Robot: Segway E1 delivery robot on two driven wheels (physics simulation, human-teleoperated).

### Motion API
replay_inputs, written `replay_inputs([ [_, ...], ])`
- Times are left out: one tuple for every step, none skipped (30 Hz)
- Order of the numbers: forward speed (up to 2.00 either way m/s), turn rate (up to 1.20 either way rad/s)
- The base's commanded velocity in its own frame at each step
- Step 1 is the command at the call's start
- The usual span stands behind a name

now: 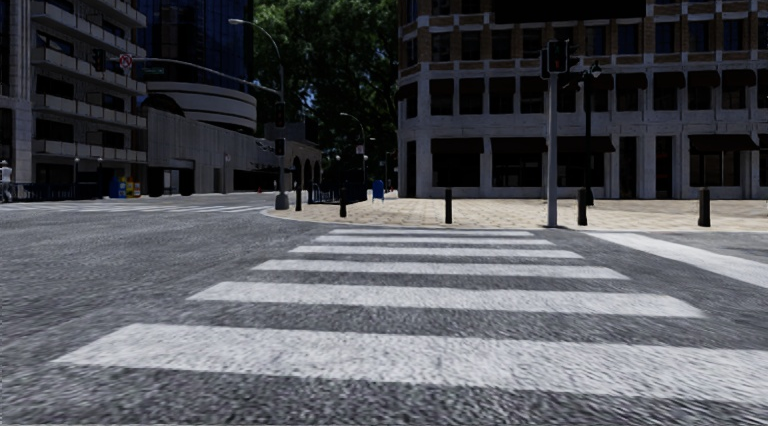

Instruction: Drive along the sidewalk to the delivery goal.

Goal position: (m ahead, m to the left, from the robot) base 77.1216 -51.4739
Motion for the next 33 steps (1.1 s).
replay_inputs([
  [2.00,-0.29],
  [2.00,-0.18],
  [2.00,0.00],
  [2.00,0.00],
  [2.00,0.00],
  [2.00,0.00],
  [2.00,0.00],
  [2.00,0.00],
  [2.00,0.00],
  [2.00,0.00],
  [2.00,0.00],
  [2.00,0.00],
  [2.00,0.00],
  [2.00,0.00],
  [2.00,0.00],
  [2.00,0.00],
  [2.00,0.00],
  [2.00,0.00],
  [2.00,0.00],
  [2.00,0.00],
  [2.00,0.00],
  [2.00,0.00],
  [2.00,0.00],
  [2.00,0.00],
  [2.00,-0.01],
  [2.00,-0.11],
  [2.00,-0.11],
  [2.00,-0.18],
  [2.00,-0.20],
  [2.00,-0.20],
  [2.00,-0.06],
  [2.00,-0.06],
  [2.00,0.00],
])
